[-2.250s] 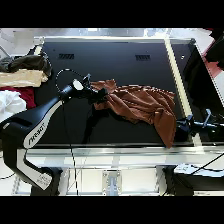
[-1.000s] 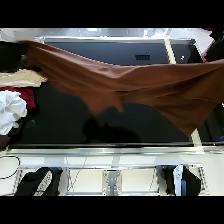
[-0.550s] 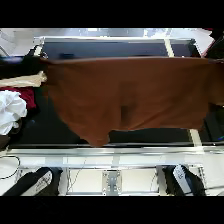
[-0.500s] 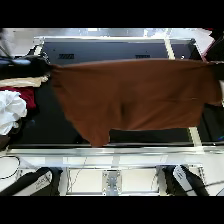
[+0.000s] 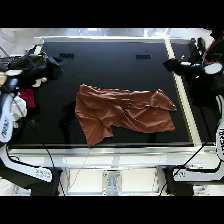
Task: Fold the shirts.
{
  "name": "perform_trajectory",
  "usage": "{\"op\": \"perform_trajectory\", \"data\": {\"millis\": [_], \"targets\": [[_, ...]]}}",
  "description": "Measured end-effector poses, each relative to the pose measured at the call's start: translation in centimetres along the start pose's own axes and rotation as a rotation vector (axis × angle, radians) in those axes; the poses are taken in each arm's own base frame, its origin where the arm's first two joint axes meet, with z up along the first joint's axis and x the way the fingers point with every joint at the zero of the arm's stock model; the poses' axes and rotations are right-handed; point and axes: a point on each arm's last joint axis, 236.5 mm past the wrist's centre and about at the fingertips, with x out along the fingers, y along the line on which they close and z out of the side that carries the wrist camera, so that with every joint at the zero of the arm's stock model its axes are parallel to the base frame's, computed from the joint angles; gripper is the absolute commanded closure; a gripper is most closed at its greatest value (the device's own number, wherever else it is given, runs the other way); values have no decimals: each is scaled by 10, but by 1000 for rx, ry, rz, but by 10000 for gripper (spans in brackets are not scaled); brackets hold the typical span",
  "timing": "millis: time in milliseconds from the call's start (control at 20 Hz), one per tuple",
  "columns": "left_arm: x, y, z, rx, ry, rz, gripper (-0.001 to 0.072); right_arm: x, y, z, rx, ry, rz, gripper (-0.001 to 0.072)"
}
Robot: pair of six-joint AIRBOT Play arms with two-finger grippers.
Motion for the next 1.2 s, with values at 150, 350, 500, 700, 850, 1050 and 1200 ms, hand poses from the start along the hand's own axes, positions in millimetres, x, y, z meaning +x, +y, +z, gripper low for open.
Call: {"op": "perform_trajectory", "data": {"millis": [150,350,500,700,850,1050,1200], "targets": [[-65,-40,48,105,-115,-119,267,-57,-31,43,-43,-58,-114,236],[-127,-32,22,293,22,-13,337,-172,-80,63,-42,-89,-314,235],[-146,9,-17,252,135,94,338,-237,-110,31,22,-53,-432,234],[-146,67,-80,39,213,139,346,-254,-142,-76,227,42,-474,231],[-142,95,-111,-78,200,150,346,-221,-137,-166,471,91,-359,231],[-140,109,-133,-129,197,147,346,-177,-101,-255,753,194,-144,230],[-140,112,-139,-141,199,146,346,-166,-87,-281,849,231,-73,231]]}}
